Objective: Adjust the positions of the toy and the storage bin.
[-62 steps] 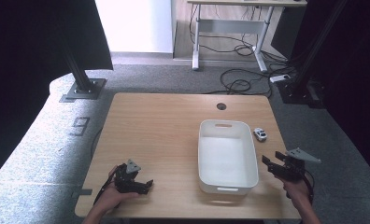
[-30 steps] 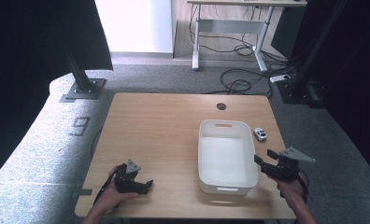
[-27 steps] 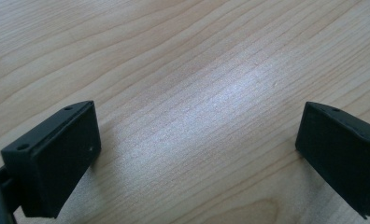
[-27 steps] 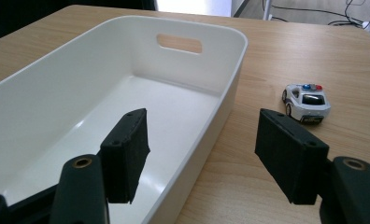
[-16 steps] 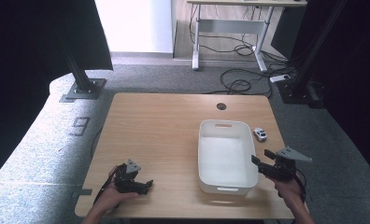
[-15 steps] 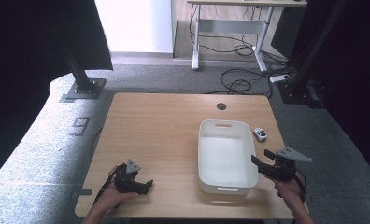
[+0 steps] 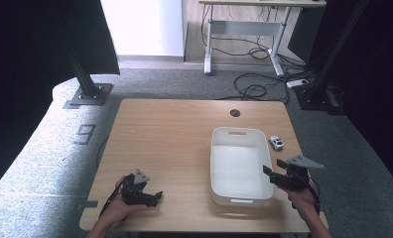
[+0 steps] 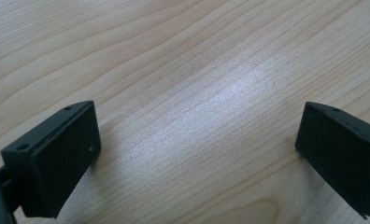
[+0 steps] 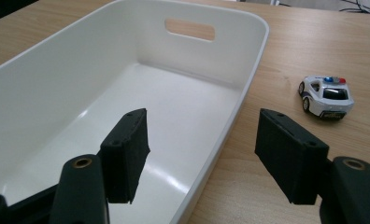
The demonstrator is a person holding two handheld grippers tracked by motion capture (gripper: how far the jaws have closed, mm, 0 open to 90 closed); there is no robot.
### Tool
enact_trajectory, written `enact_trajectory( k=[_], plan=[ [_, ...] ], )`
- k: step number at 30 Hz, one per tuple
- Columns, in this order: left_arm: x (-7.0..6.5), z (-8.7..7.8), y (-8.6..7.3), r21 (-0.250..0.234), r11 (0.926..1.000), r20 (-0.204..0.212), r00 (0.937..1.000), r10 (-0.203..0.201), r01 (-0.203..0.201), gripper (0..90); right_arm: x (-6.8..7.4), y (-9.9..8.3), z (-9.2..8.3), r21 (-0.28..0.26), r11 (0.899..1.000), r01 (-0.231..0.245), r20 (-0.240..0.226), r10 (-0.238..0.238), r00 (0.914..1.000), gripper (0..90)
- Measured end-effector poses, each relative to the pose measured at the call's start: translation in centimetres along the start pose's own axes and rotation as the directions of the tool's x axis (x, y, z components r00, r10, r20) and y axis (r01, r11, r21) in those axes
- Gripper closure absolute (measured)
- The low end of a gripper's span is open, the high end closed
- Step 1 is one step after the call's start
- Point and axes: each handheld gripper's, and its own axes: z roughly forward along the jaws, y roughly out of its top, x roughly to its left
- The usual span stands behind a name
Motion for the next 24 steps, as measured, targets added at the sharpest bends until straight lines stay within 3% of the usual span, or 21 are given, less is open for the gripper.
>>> enact_trajectory(
  k=[24],
  plan=[
    [0.0, 0.0, 0.0, 0.000, 1.0000, 0.001, 1.0000, 0.001, -0.001, 0.3, 0.0, -0.3, 1.6, 0.085, 0.996, -0.010, 0.025, 0.007, 0.9997, 36.3]
  ],
)
